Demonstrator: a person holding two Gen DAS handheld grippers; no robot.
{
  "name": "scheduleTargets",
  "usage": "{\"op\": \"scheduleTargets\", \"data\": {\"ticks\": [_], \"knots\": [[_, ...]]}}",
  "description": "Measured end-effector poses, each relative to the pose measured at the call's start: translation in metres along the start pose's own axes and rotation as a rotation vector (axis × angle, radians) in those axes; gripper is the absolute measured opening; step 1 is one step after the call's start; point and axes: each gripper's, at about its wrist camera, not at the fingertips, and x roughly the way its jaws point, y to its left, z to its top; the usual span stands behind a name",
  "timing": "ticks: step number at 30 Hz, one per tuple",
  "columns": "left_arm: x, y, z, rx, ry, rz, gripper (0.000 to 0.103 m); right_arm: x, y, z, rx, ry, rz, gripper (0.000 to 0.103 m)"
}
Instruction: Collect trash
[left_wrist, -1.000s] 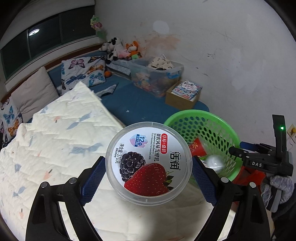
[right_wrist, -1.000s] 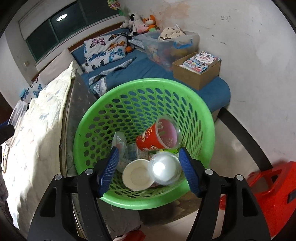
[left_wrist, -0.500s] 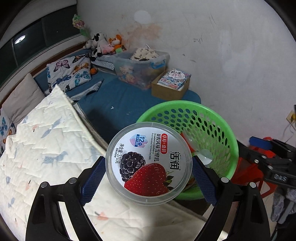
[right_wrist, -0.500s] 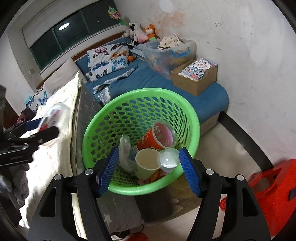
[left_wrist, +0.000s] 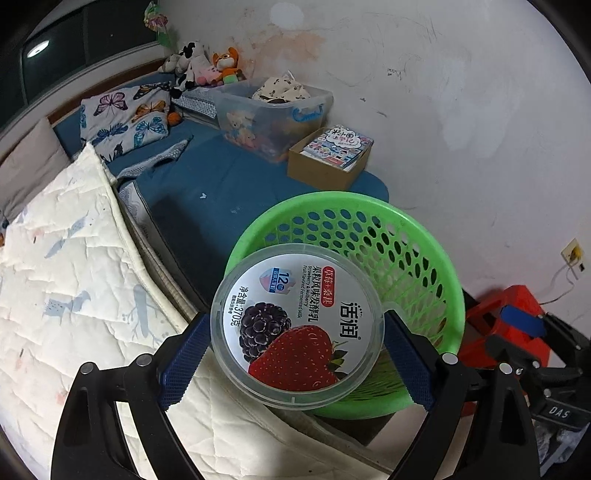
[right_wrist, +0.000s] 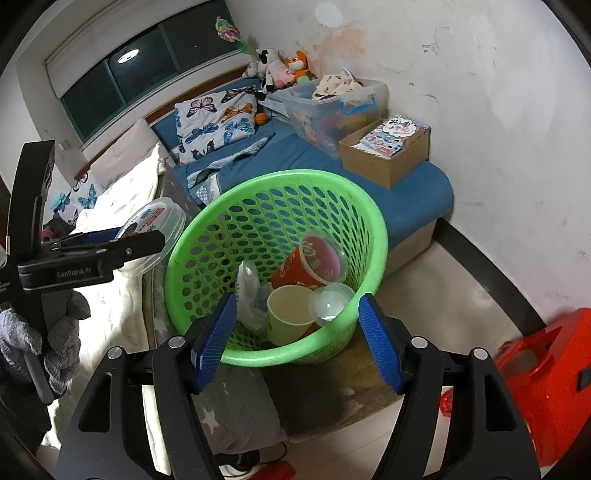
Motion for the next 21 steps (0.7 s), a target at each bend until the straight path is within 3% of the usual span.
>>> {"op": "scheduleTargets", "data": {"ticks": [8,21], "knots": [[-0.021,0.009,-0.005,-0.016,-0.055,-0.025,0.093,-0.01,0.016,-0.002,-0.018,-0.03,0.013,0.069],[-0.087,0.016,-0.023,-0.004,-0.158,0.026,0.093,-0.031,0.044,-0.008,-0.043,-0.059,0.052,0.071]]}}
